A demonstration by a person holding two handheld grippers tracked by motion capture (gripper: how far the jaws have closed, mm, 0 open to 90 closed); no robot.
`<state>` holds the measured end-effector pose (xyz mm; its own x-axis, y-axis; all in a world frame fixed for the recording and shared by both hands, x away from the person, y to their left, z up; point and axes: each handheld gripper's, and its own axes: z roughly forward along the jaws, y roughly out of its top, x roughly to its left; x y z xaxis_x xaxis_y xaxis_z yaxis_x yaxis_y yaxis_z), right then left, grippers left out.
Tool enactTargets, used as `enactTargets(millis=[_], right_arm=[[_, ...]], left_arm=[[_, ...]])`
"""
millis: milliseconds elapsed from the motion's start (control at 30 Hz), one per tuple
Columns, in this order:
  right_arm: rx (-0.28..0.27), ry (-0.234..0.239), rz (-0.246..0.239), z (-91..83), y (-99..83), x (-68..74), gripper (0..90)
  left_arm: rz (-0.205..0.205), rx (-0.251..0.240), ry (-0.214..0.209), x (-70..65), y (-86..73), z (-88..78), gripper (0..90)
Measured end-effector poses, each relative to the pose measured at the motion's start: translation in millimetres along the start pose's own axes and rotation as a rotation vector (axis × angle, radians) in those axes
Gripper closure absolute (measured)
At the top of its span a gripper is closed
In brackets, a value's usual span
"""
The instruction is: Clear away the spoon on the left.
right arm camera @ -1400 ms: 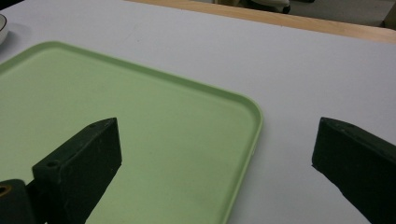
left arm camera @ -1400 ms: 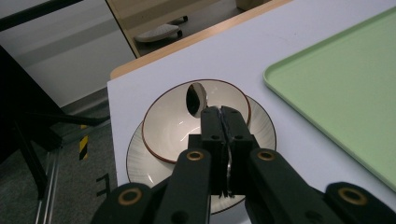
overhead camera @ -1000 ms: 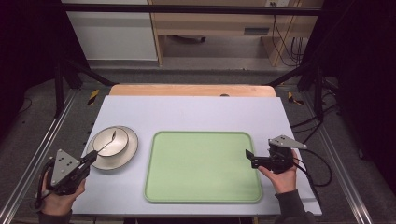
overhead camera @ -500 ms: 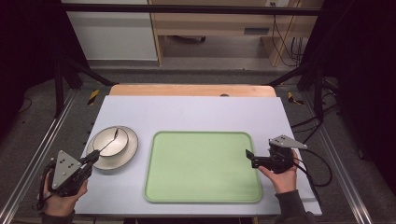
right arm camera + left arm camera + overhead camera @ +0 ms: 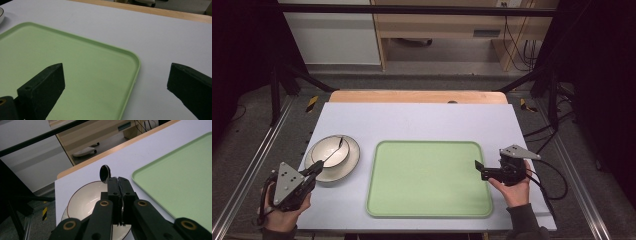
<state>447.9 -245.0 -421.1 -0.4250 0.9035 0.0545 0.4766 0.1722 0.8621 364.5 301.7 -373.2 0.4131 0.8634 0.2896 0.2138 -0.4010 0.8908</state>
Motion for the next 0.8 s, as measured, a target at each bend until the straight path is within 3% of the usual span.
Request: enactTargets(millis=[800], right_arm=[[0.006, 0.001, -0.003, 1.1, -0.5, 0.3, 1.7]], left_arm=[[0.039, -0.027, -0.037, -18.6, 9.3, 7.9, 88.7]])
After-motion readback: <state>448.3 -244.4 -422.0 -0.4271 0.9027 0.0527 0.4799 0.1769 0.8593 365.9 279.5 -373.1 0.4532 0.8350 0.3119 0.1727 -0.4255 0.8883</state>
